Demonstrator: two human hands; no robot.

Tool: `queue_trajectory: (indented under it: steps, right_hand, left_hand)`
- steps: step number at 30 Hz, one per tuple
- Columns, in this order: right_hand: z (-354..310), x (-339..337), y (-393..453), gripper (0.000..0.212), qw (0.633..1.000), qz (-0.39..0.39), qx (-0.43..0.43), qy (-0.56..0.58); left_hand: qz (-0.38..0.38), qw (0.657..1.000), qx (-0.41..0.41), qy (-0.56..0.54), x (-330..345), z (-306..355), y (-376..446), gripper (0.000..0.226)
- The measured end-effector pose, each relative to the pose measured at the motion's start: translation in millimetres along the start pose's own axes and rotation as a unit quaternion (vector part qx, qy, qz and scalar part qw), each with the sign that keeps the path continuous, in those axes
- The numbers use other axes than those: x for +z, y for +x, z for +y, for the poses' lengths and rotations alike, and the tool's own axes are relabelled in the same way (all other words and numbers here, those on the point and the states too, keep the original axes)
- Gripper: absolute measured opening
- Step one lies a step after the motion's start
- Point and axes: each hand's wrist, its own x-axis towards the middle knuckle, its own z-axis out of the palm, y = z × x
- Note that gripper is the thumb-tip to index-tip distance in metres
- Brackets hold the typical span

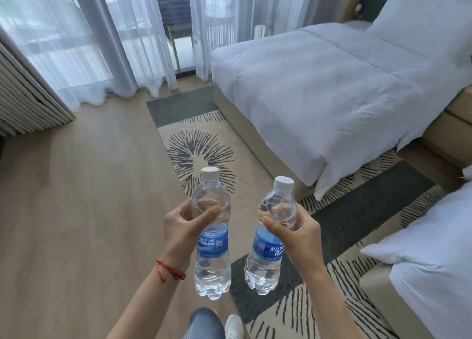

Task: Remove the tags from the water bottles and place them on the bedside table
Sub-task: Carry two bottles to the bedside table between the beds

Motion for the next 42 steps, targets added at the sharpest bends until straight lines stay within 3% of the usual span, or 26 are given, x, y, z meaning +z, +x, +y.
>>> queue_trajectory:
  steps: [10, 14, 22, 27, 32, 40, 42]
  right_hand:
    - [5.4, -48.7, 53.2, 0.044, 0.982, 0.188, -0.006, -0.019]
    - [6.9, -68.7, 71.6, 0.05, 0.959, 0.282, 0.005, -0.02]
    - [6.7, -99.6, 84.0, 0.047, 0.901, 0.431, 0.022, -0.039]
    - [5.7, -128.6, 84.3, 0.039, 0.876, 0.478, 0.037, -0.048]
    - [12.5, -176.6, 91.8, 0.046, 0.862, 0.502, 0.047, -0.05]
    - [20.6, -296.2, 135.6, 0.041, 0.853, 0.514, 0.06, -0.068]
    - [17.5, -329.2, 146.7, 0.041, 0.852, 0.515, 0.063, -0.07]
  left_hand:
    - [-0.183, 0.982, -0.028, 0.041, 94.3, -2.8, 101.8, 0.035]
    - [-0.278, 0.958, -0.033, 0.058, 138.1, -2.0, 141.6, 0.03]
    - [-0.393, 0.914, -0.031, 0.098, 216.9, -13.5, 185.0, 0.037]
    - [-0.439, 0.891, -0.046, 0.108, 264.4, -29.4, 188.3, 0.015]
    - [-0.468, 0.876, -0.066, 0.101, 322.7, -44.8, 185.4, 0.023]
    - [-0.463, 0.877, -0.066, 0.111, 443.6, -71.3, 187.6, 0.012]
    - [-0.461, 0.878, -0.065, 0.113, 477.6, -69.4, 186.3, 0.025]
